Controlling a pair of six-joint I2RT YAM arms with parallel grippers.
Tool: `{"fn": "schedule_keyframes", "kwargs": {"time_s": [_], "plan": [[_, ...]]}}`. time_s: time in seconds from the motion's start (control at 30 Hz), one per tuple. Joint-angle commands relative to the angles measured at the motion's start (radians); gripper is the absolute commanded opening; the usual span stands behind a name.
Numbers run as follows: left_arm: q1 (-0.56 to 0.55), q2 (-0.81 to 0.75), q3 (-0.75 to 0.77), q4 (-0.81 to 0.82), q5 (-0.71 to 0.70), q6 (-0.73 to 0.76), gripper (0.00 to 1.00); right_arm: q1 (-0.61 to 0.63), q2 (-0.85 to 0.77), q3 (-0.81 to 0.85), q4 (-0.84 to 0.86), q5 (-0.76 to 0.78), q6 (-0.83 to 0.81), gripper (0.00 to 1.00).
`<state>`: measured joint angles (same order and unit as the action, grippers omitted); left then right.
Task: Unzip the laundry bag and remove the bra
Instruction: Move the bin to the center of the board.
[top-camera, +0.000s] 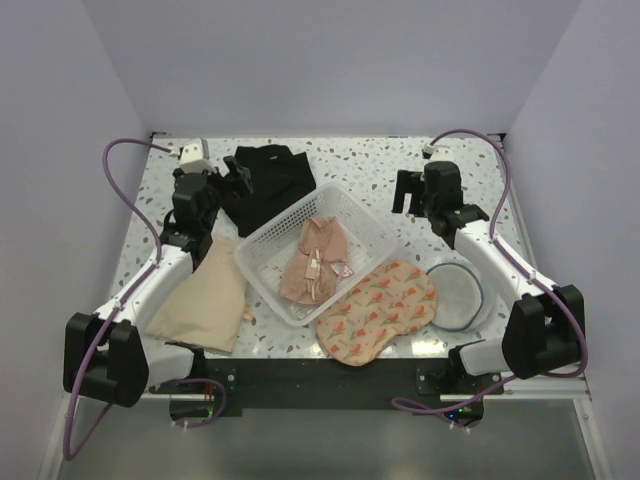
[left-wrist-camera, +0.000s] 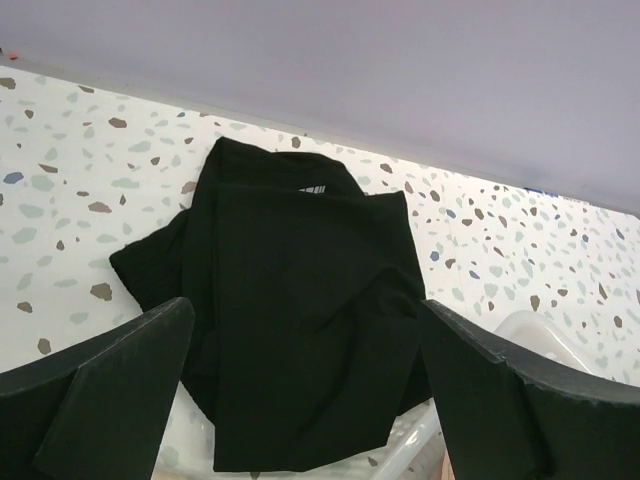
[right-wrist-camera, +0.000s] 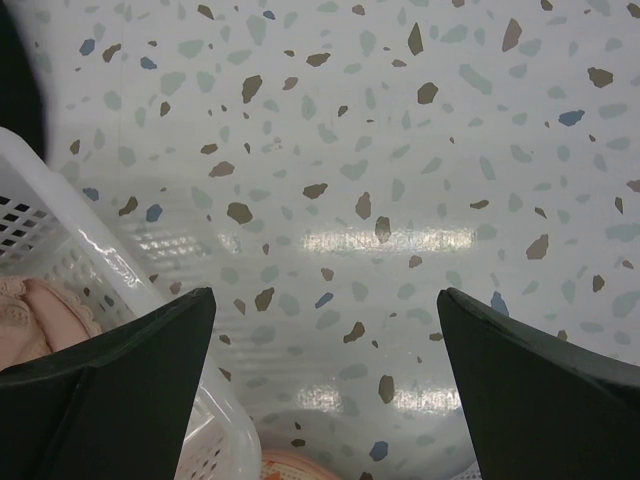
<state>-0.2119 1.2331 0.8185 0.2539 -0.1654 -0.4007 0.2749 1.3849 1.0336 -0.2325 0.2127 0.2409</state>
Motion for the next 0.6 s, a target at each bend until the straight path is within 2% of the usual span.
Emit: {"fn": "schedule_keyframes", "kwargs": {"time_s": [0.0, 0.13, 0.3, 0.57], "plan": [[-0.004, -0.018, -0.001, 0.042, -0.008, -0.004, 1.00, 0.007, -0.012, 0.031, 0.004, -0.021, -0.018, 0.99], [-0.003, -0.037, -0.016, 0.057, 0.035, 0.007, 1.00, 0.009, -0.009, 0.042, -0.004, -0.027, -0.015, 0.99], [-0.003, -0.083, -0.022, 0.061, 0.095, -0.004, 1.00, 0.029, 0.016, 0.109, -0.076, -0.111, -0.051, 0.99], [-0.003, -0.118, 0.017, -0.028, 0.057, -0.020, 1.00, 0.101, 0.046, 0.195, -0.215, -0.020, -0.104, 0.99]]}}
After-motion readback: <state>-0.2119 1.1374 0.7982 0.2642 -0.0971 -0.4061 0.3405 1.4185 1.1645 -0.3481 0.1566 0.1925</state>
